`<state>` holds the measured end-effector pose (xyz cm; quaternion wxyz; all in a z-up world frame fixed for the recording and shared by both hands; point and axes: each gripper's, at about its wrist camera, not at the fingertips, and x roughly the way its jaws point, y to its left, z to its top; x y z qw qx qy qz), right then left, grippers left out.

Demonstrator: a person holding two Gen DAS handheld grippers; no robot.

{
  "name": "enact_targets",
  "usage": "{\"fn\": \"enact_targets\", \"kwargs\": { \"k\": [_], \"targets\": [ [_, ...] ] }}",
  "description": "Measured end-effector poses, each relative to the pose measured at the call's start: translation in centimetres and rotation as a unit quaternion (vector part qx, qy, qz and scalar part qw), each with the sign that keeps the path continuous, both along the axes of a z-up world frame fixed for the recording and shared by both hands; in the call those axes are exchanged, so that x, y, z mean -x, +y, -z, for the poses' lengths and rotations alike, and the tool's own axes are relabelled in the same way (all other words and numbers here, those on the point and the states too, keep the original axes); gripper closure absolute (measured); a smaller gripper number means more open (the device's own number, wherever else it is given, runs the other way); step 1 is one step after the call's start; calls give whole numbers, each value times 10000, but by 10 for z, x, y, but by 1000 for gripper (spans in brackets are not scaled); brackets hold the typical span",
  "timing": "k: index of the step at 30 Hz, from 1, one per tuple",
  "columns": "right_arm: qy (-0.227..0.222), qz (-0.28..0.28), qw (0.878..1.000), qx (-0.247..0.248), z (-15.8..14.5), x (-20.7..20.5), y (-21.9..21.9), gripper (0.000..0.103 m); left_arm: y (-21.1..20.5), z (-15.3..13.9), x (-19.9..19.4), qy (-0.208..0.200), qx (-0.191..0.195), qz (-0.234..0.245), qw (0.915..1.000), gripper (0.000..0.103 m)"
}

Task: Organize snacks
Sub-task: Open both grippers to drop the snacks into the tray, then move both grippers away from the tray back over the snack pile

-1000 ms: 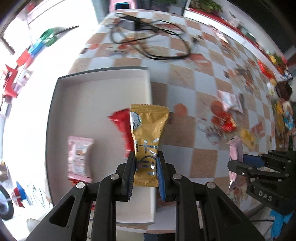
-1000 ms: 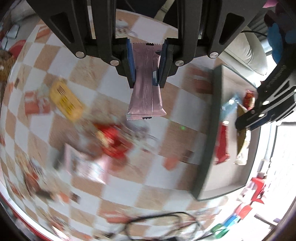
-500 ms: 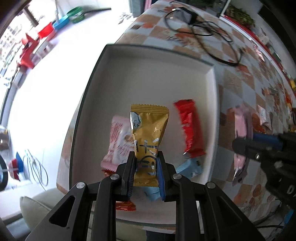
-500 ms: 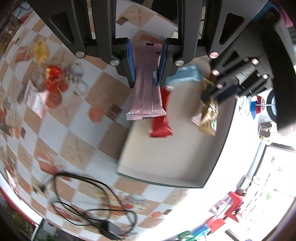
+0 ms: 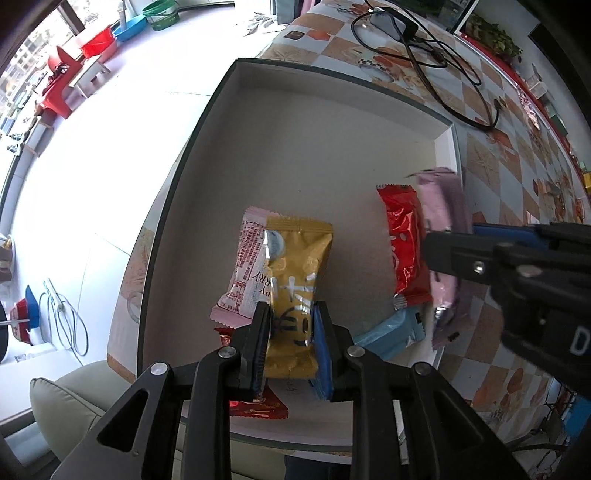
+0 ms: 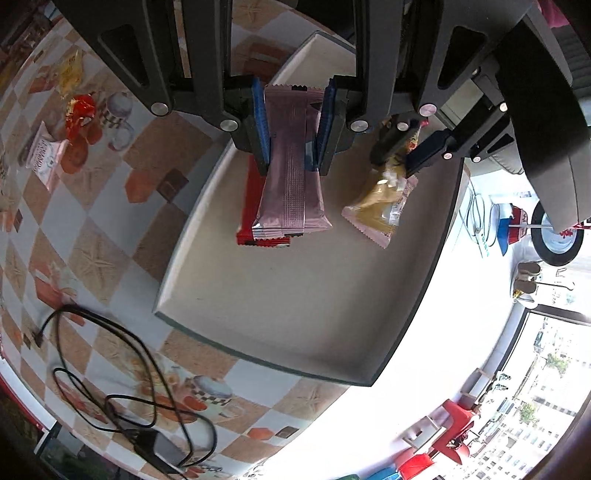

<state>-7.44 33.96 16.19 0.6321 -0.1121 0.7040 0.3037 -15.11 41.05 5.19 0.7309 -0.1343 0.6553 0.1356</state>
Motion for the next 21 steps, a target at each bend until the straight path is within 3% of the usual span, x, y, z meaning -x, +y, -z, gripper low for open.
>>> {"fn": "enact_targets", "kwargs": {
  "k": [2, 4, 5, 6, 8, 9, 13, 16, 21],
  "targets": [
    [53, -29, 10000, 11, 3, 0, 4, 78, -1, 0, 0, -8, -2, 27, 10000, 55],
    [118, -27, 9999, 21, 6, -1, 4, 78, -2, -2, 1, -28, -113, 28, 9999, 27],
    [148, -18, 9999, 25, 6, -2, 3, 78, -2, -3, 1, -29, -137, 26, 9999, 23],
    [168, -14, 9999, 29, 5, -1, 1, 76, -2, -3, 1, -14, -147, 29, 9999, 23],
    [221, 15, 9997, 32, 7, -3, -1, 55, -2, -1, 1, 52, -135, 39, 9999, 23],
    [204, 48, 9998, 27, 5, -3, -4, 35, -1, -1, 1, 68, -132, 10, 9999, 23],
    [168, 165, 9997, 34, 2, -6, -16, 14, 0, 0, 3, 120, -169, -48, 9998, 22],
    [41, 270, 9996, 122, 0, -10, -29, 1, -5, -3, 4, 132, -254, 2, 9996, 22],
    [-367, 294, 9975, 527, 3, -10, -62, 1, -19, -10, 0, 92, -318, 130, 9994, 22]
  ]
}}
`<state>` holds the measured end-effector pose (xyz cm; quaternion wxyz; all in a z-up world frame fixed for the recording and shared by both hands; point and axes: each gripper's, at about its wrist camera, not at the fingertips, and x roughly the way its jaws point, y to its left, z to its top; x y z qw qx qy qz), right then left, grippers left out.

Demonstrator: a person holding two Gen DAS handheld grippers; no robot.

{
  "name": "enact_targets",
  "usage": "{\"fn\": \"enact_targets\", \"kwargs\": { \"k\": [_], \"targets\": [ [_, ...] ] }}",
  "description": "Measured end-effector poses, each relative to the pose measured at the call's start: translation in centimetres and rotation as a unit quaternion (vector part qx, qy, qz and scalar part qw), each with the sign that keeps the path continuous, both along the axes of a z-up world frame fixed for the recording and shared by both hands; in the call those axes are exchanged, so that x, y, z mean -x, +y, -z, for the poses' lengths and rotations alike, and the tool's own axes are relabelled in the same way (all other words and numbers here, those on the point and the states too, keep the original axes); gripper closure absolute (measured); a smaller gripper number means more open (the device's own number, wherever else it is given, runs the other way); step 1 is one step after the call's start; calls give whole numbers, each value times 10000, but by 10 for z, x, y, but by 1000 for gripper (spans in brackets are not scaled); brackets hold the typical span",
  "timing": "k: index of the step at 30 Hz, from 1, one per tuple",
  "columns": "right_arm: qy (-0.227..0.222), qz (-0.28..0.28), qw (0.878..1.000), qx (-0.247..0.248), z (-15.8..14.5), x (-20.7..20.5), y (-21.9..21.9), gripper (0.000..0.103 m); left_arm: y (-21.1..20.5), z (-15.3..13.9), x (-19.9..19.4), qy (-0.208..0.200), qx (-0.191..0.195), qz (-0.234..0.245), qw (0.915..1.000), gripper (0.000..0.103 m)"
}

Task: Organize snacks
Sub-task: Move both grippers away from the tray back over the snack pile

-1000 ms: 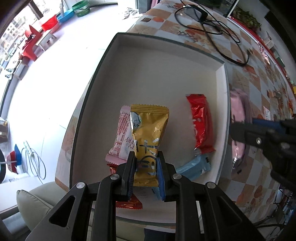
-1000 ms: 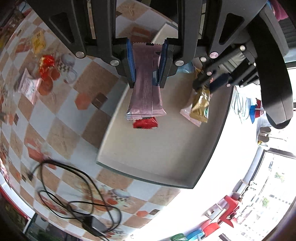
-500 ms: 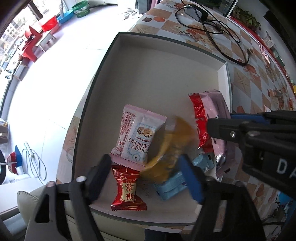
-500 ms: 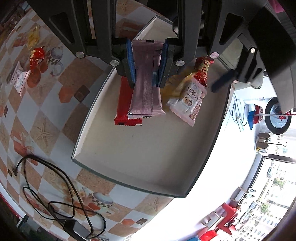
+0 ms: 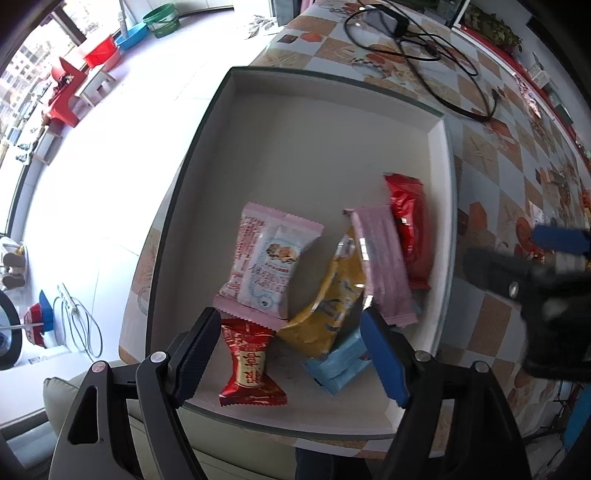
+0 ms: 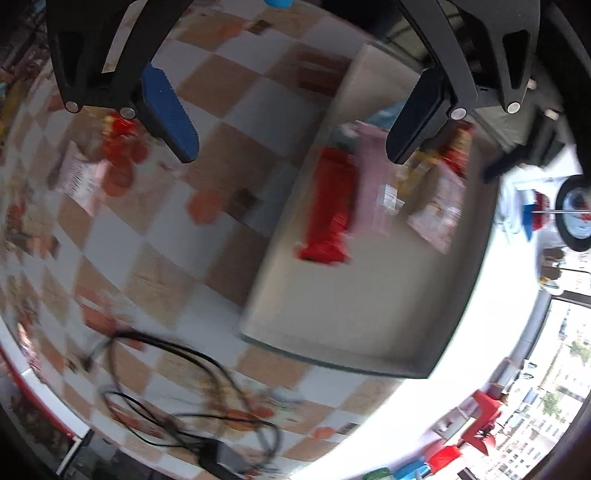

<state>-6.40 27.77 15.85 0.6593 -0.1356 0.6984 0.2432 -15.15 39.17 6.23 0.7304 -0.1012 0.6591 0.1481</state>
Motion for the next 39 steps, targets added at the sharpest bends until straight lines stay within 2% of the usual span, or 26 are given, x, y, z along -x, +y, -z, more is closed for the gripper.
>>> {"fn": "enact_targets", "kwargs": {
  "k": [3, 9, 16, 22, 26, 30, 39],
  "targets": [
    [107, 204, 9995, 196, 12, 2, -32, 1, -17, -5, -3, -62, -17, 176, 9998, 22],
    [356, 979, 9927, 606, 37, 4, -114, 1, -61, -16, -18, -144, 18, 703, 9974, 22],
    [741, 1959, 9739, 879, 59, 4, -202, 1, -115, -15, -31, -81, 129, 1471, 9890, 22],
    [1034, 2561, 9568, 903, 68, 6, -252, 1, -153, -2, -34, 224, 289, 1916, 9808, 22],
    [1164, 2782, 9493, 885, 73, 4, -275, 1, -168, 9, -33, 485, 342, 2028, 9774, 22],
    [916, 3022, 9446, 900, 68, 0, -304, 1, -178, 17, -32, 641, 354, 2046, 9761, 22],
    [572, 3800, 9185, 931, 65, -51, -362, 1, -181, 23, -36, 841, 320, 1785, 9798, 22]
  ]
}}
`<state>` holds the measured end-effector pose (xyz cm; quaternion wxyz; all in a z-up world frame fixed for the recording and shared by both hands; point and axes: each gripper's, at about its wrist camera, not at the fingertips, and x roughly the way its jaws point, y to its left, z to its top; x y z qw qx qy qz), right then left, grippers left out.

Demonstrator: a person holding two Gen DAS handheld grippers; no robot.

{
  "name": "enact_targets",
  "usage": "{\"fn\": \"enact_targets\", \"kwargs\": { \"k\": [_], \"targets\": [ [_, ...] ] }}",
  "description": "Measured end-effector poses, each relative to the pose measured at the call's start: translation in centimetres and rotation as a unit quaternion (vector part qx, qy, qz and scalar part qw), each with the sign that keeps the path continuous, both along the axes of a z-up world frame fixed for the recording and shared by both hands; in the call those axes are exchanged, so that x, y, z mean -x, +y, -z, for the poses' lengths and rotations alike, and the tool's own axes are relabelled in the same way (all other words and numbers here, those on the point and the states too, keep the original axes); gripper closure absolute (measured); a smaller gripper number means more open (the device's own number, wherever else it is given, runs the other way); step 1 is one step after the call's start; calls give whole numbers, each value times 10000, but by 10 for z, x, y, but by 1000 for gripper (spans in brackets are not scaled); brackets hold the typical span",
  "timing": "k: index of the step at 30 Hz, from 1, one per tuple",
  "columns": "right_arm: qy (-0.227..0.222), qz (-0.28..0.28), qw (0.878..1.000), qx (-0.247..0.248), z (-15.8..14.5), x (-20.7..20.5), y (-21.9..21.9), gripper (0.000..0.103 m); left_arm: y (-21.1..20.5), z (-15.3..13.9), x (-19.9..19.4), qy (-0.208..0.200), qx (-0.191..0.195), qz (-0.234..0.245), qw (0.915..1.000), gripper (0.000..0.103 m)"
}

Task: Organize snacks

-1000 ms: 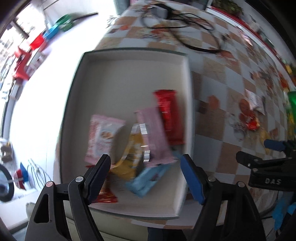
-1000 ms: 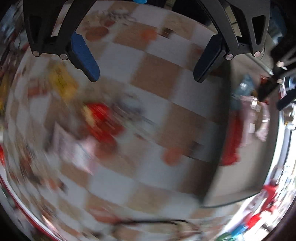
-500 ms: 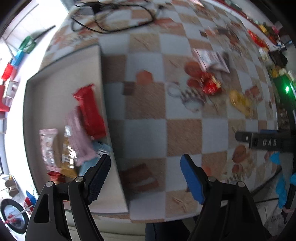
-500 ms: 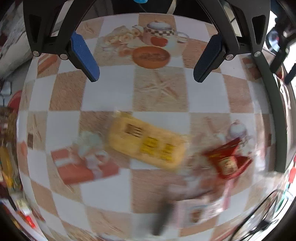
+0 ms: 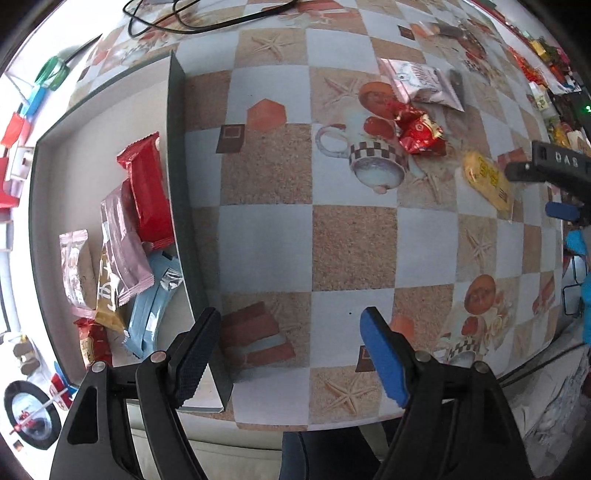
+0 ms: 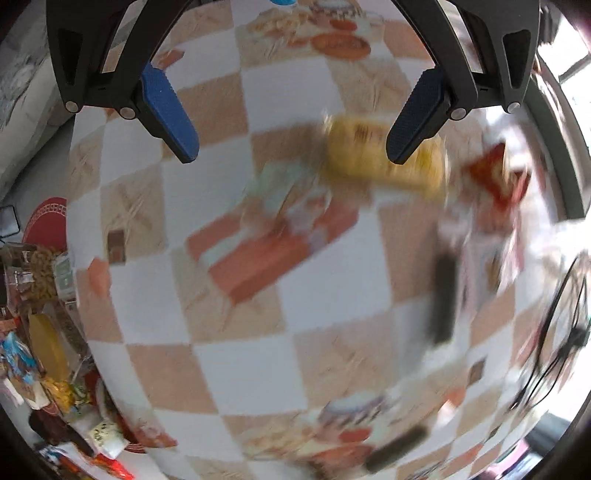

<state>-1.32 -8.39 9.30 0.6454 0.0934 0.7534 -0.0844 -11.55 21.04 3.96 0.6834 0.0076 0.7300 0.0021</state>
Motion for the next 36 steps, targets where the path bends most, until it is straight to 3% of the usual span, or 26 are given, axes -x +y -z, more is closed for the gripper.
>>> {"fn": "enact_targets", "kwargs": {
  "k": [6, 13, 18, 22, 27, 29, 32, 33, 34, 36],
  "targets": [
    [287, -95, 9995, -4, 20, -23, -20, 1, 1, -13, -18, -95, 111, -242, 9996, 22],
    [439, -485, 9976, -230, 23, 20, -18, 1, -25, -18, -62, -185, 456, -323, 9983, 22],
    [418, -458, 9978, -244, 15, 60, -34, 1, -47, -12, -89, -177, 588, -386, 9974, 22],
    [366, -766, 9961, -244, 10, 81, -33, 1, -60, -6, -109, -184, 504, -580, 9969, 22],
    [450, -736, 9959, -286, 5, 94, -25, 0, -65, 12, -131, -31, 478, -999, 9938, 22],
    [466, -733, 9958, -293, 11, 71, -20, 0, -67, 19, -138, 31, 360, -1050, 9938, 22],
    [448, -735, 9959, -293, 12, 78, -26, 0, -66, 30, -139, 66, 47, -976, 9952, 22],
    [440, -735, 9959, -292, 11, 73, -27, 0, -66, 31, -139, 59, 1, -936, 9956, 23],
    [425, -735, 9960, -290, 9, 76, -27, 0, -67, 31, -139, 50, -23, -907, 9959, 32],
    [401, -729, 9961, -278, 12, 81, -12, 0, -64, 29, -135, -9, -58, -817, 9966, 39]
  ]
}}
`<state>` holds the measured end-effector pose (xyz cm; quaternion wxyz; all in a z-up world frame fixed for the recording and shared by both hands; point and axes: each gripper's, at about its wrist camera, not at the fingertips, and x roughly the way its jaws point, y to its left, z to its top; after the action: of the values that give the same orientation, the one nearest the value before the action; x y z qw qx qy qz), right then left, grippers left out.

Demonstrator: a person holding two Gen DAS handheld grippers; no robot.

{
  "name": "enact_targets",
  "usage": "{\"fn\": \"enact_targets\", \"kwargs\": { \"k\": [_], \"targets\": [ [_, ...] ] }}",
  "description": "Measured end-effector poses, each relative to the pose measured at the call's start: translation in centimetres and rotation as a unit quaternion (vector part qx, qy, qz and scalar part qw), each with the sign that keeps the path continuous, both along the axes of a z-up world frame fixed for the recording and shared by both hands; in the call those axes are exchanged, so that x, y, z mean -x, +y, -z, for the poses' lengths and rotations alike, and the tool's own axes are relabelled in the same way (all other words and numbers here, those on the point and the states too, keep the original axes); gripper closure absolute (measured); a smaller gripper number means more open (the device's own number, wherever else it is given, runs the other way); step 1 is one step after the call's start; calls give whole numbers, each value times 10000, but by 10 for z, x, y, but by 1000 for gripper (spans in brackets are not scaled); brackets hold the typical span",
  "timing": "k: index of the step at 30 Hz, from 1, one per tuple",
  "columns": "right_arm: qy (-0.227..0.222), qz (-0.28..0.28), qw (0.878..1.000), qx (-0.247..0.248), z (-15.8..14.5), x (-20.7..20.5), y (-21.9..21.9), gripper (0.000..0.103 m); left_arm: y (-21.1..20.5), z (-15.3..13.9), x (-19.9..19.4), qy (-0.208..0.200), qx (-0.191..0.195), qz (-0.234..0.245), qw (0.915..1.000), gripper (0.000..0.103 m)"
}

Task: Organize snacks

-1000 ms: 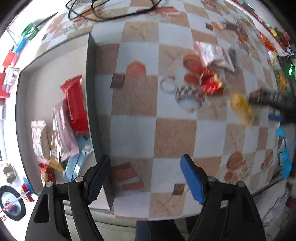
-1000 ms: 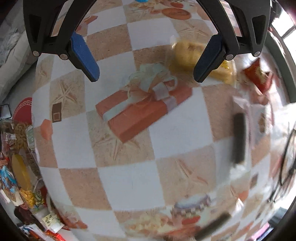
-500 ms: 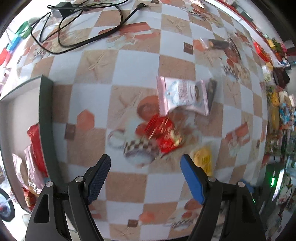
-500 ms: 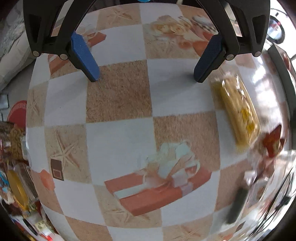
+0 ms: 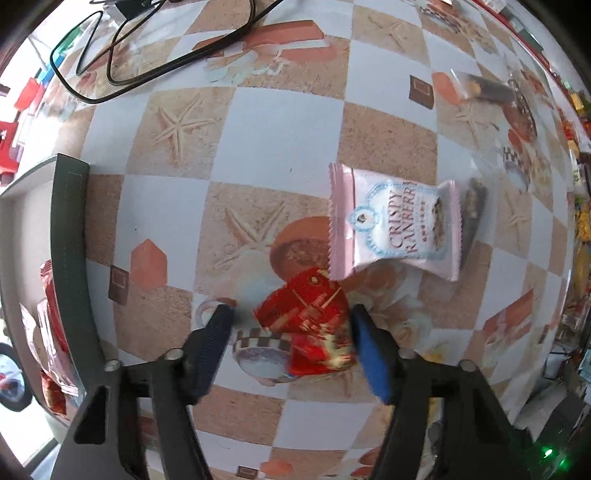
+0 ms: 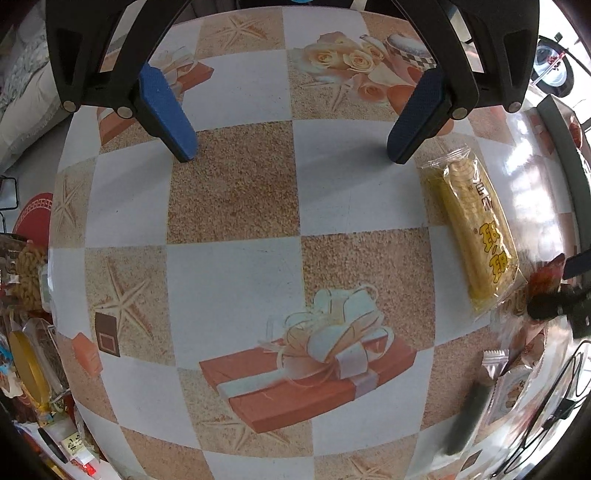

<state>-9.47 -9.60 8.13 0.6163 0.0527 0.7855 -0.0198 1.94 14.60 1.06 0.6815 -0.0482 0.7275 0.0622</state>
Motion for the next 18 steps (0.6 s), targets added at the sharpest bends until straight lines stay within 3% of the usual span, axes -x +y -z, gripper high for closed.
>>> {"fn": "enact_targets", "kwargs": {
  "k": [2, 4, 7, 13, 15, 17, 18],
  "targets": [
    [-18, -3, 10000, 4, 3, 5, -4, 0, -1, -3, 11, -88, -27, 108, 9999, 55],
    [-14, -3, 10000, 5, 2, 3, -2, 0, 2, -4, 22, -159, -64, 283, 9995, 63],
    [2, -4, 10000, 1, 1, 1, -6, 0, 3, -6, 32, -173, -99, 564, 9982, 65],
    [-9, -11, 10000, 3, 0, 0, -7, 0, 16, -2, 95, -33, -57, 693, 9976, 65],
    [-24, -11, 10000, 5, 1, 1, -5, 0, 26, -4, 111, -42, -57, 668, 9977, 59],
    [-39, -10, 10000, 8, 1, 1, -5, 0, 31, -2, 118, -15, -149, 648, 9978, 33],
    [-46, -8, 10000, 9, 1, 2, -5, 0, 36, 0, 122, 4, -232, 620, 9978, 29]
  ]
}}
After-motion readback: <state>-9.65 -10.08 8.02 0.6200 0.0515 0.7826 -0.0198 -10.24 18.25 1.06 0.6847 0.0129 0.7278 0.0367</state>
